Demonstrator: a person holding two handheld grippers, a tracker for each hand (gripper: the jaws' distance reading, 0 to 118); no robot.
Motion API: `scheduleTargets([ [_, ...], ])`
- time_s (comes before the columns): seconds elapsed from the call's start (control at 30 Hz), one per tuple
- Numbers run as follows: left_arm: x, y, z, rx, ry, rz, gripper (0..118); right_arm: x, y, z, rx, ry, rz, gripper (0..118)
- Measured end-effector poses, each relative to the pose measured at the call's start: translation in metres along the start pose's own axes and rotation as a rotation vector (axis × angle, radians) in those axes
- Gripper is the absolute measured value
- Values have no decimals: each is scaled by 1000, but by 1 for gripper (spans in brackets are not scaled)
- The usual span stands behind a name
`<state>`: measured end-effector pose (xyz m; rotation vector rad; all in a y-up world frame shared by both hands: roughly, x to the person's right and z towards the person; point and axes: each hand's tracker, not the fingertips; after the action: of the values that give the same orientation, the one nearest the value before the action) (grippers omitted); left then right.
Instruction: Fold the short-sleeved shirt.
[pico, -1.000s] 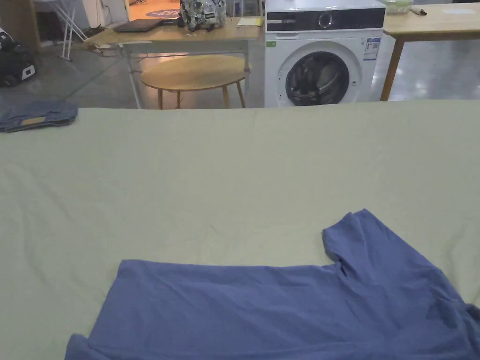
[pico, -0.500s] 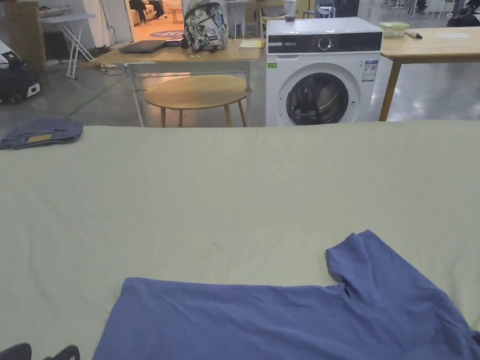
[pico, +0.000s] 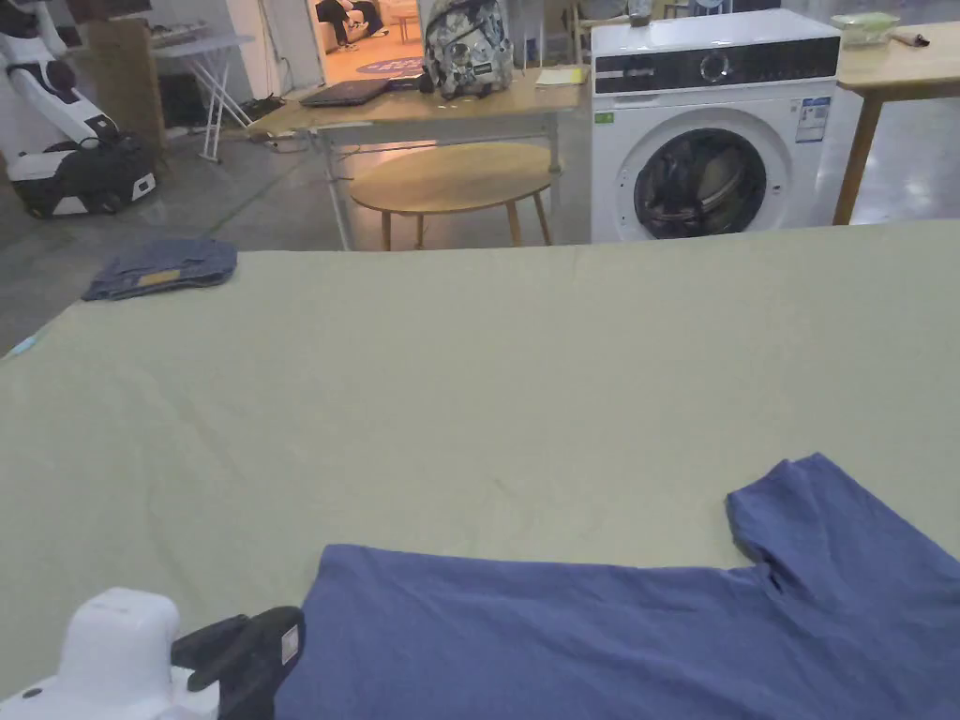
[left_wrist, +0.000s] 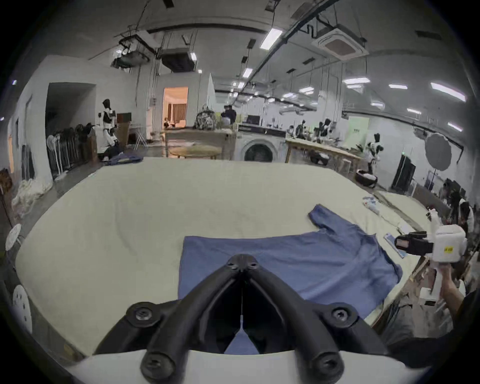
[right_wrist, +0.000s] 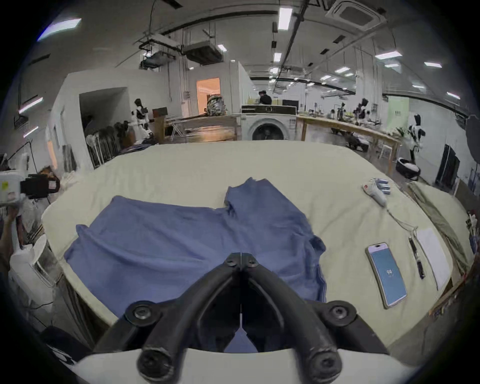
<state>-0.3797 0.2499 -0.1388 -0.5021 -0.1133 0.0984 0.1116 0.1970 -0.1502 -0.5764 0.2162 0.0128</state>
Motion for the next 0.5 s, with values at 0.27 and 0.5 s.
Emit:
scheduleTargets([
  [0.27,-86,18,-183,-319,25,80,52,33,-16,9,-34,-36,-109,0],
  [0.5,-92,-12,-258,-470,62,108,0,67,-27,7,-66,-91,-218,0],
])
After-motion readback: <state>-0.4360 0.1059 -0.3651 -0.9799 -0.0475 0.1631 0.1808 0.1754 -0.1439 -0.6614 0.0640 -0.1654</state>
